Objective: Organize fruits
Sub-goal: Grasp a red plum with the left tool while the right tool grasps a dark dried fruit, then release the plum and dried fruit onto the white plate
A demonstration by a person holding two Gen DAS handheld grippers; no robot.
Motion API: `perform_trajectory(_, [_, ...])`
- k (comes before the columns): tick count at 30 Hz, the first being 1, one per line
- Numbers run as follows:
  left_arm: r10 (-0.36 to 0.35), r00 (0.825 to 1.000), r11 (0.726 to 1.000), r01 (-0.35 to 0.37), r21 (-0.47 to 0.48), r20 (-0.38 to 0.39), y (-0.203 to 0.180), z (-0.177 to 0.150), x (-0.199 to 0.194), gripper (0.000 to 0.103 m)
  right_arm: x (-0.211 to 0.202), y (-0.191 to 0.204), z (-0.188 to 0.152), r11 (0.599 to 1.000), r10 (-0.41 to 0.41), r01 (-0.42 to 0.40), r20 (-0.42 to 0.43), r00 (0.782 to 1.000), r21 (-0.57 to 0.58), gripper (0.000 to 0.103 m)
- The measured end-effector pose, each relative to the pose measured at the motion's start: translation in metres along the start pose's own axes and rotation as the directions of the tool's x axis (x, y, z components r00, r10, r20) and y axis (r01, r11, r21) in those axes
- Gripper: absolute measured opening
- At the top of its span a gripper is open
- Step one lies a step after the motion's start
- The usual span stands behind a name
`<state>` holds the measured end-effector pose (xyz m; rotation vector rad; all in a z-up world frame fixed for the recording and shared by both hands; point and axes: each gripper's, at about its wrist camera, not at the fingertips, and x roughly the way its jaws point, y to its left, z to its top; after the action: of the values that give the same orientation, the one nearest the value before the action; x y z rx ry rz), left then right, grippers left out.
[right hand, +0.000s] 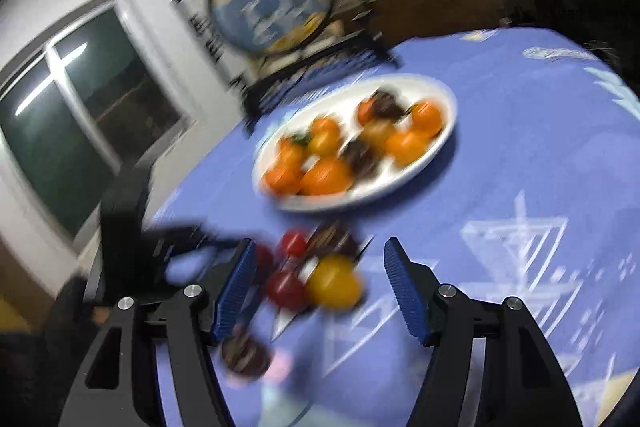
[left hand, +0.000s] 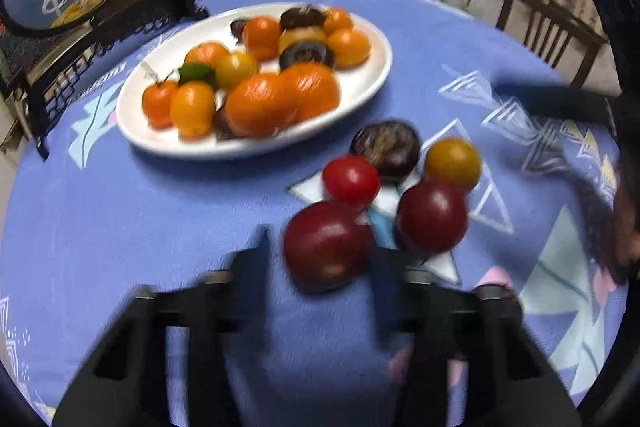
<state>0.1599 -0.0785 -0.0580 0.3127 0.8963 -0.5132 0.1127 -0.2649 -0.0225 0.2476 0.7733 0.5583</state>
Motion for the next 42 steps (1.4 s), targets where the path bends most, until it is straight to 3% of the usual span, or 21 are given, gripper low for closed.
perform_trajectory(2, [-0.016, 1.0, 1.0, 0.016, -0.021, 0.008, 0.004, 0.0, -0.002, 0.039, 0.0, 0.016, -0.014, 0.999, 0.03, -0.033, -0.061, 0.998, -0.041, 0.066])
perform_trajectory(5, [-0.074, 0.994, 0.994, 0.08, -0.072, 0.079, 0.016, 0.0, -0.02, 0.039, 0.002, 0.042, -0.035, 0.99, 0.028, -0.048, -0.152, 0.988, -0.132, 0.066])
perform_trajectory(9, [-0.077, 0.984, 0.989, 0.096, -0.111, 0.16, 0.025, -0.002, -0.04, 0.039, 0.018, 0.066, -0.049, 0.974, -0.054, 0.005, -0.208, 0.977, -0.227, 0.066])
perform_trajectory(13, [-0.067, 0.982, 0.984, 0.095, -0.149, 0.177, 0.032, -0.001, -0.045, 0.039, 0.043, 0.083, -0.056, 0.954, -0.134, 0.055, -0.253, 0.958, -0.294, 0.067])
perform_trajectory(16, [-0.066, 0.981, 0.979, 0.098, -0.177, 0.182, 0.038, -0.003, -0.048, 0.039, 0.045, 0.085, -0.052, 0.96, -0.117, 0.047, -0.24, 0.964, -0.278, 0.042])
perform_trajectory(20, [-0.066, 0.98, 0.978, 0.101, -0.183, 0.187, 0.04, -0.004, -0.048, 0.039, 0.038, 0.072, -0.047, 0.977, -0.081, 0.031, -0.234, 0.969, -0.21, 0.042])
perform_trajectory(25, [-0.067, 0.979, 0.978, 0.103, -0.181, 0.194, 0.041, -0.003, -0.051, 0.039, 0.012, 0.055, -0.019, 0.993, 0.027, -0.044, -0.155, 0.988, -0.108, 0.042])
perform_trajectory(32, [-0.052, 0.979, 0.971, 0.096, -0.218, 0.199, 0.054, 0.026, -0.053, 0.039, 0.006, 0.03, 0.059, 0.998, 0.006, -0.009, -0.041, 0.999, -0.065, 0.042])
perform_trajectory(36, [-0.023, 0.984, 0.97, 0.064, -0.235, 0.176, 0.066, 0.053, -0.038, 0.039, 0.03, 0.019, 0.105, 0.998, -0.004, 0.003, -0.006, 1.0, -0.055, 0.042])
perform_trajectory(42, [-0.01, 0.992, 0.964, 0.044, -0.264, 0.129, 0.083, 0.083, 0.0, 0.039, 0.087, -0.005, 0.14, 0.999, -0.036, 0.036, -0.015, 0.999, -0.008, 0.042])
